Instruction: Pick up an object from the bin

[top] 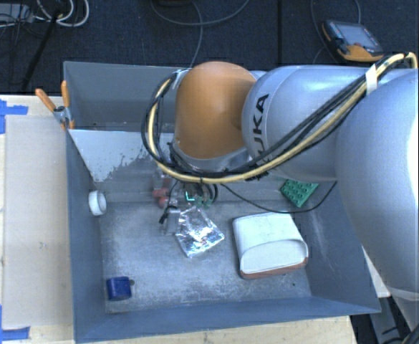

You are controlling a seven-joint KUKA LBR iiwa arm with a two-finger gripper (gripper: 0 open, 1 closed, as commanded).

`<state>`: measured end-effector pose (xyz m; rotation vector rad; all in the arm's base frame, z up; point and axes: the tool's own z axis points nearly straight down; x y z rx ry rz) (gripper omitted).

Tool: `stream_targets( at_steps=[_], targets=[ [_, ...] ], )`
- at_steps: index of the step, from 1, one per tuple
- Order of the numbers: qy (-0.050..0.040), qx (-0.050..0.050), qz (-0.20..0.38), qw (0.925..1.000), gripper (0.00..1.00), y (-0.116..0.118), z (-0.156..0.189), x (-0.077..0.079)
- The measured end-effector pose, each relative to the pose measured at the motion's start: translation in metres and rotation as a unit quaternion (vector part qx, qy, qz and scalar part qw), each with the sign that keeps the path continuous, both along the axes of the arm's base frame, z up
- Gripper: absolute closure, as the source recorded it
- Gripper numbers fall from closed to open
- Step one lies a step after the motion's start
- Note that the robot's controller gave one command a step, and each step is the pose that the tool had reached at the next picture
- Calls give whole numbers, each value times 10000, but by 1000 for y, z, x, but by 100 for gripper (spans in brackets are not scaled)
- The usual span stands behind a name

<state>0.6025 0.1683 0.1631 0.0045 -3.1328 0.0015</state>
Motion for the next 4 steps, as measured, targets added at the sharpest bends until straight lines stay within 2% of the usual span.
stream_targets(
  at_steps=[1,2,3,4],
  targets=[
    [-8,1,1135,9935,0,-51,-74,-14],
    [-24,3,1332,9911,0,-111,-94,-30],
    [-37,15,1326,9912,100,-108,-93,-30],
    [-99,11,1396,9902,100,-100,127,-25]
  ],
)
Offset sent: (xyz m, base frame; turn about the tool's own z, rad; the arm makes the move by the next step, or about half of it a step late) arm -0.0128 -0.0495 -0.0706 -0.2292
